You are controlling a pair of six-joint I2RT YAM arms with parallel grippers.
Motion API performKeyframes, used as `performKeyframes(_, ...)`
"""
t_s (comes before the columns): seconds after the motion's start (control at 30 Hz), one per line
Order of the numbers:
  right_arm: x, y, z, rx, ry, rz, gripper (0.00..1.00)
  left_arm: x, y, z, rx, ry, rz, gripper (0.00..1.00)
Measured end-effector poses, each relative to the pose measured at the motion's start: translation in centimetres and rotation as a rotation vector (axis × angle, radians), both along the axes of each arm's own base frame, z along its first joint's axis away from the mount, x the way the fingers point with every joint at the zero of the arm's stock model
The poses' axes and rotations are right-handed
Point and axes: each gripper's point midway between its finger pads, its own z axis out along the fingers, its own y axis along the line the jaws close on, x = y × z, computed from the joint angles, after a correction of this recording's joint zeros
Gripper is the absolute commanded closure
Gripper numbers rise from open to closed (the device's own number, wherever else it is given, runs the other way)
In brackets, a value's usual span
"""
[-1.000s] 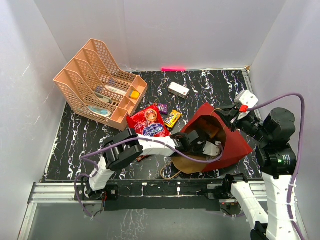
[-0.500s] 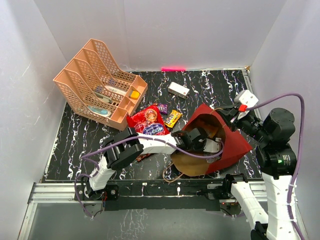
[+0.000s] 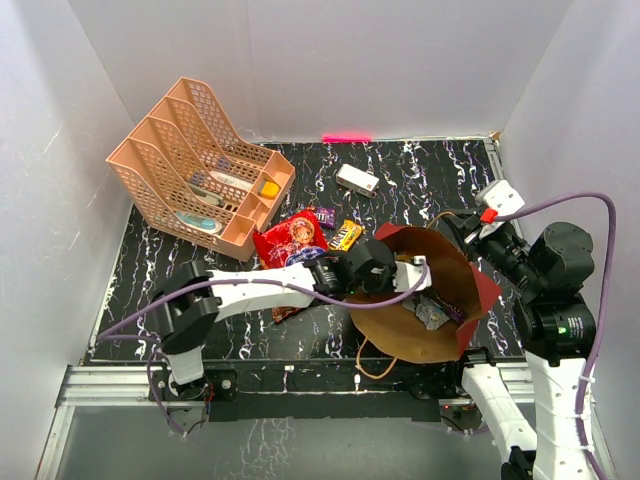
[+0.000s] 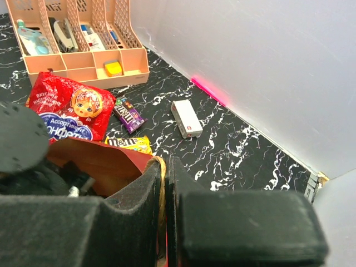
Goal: Take the snacks out of the paper bag
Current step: Take out the snack from the paper bag, then place the snack at the center of the board.
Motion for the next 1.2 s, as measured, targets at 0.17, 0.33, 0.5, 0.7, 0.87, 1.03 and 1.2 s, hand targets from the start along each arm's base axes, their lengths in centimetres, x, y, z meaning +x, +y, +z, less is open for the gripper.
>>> performKeyframes(0.17,0.2,-0.2,-0.2,0.0,0.003,-0.016,0.92,-1.5,1.1,3.3,-0.079,0.021,-0.027,1.0)
performKeyframes(0.33,0.5,-0.5,-0.9,-0.001,0.019,-0.031,0.92,-3.0,2.5,5.5,-0.146,0.046,-0.05,1.0)
performKeyframes(0.5,0.3,-0.6,-1.2,0.0,0.019,-0.039,0.92,-4.6,3.9,10.0,-0.27,0.057,-0.072,1.0)
performKeyframes(0.7,0.1,-0.7,-1.4,-0.001,0.017,-0.045,0.92,-5.3,5.3,18.2,-0.466,0.006,-0.07,1.0)
performKeyframes(0.87,0.2,-0.8,-1.4,-0.001,0.017,-0.053,0.92,-4.6,6.7,22.8,-0.577,-0.065,-0.02,1.0)
performKeyframes(1.03,0.2,-0.9,-1.4,-0.002,0.016,-0.057,0.92,-1.7,9.6,26.4,-0.663,-0.204,0.155,1.0)
performKeyframes(1.2,0.2,-0.9,-1.4,-0.002,0.016,-0.057,0.92,4.9,15.4,27.2,-0.695,-0.306,0.528,1.0)
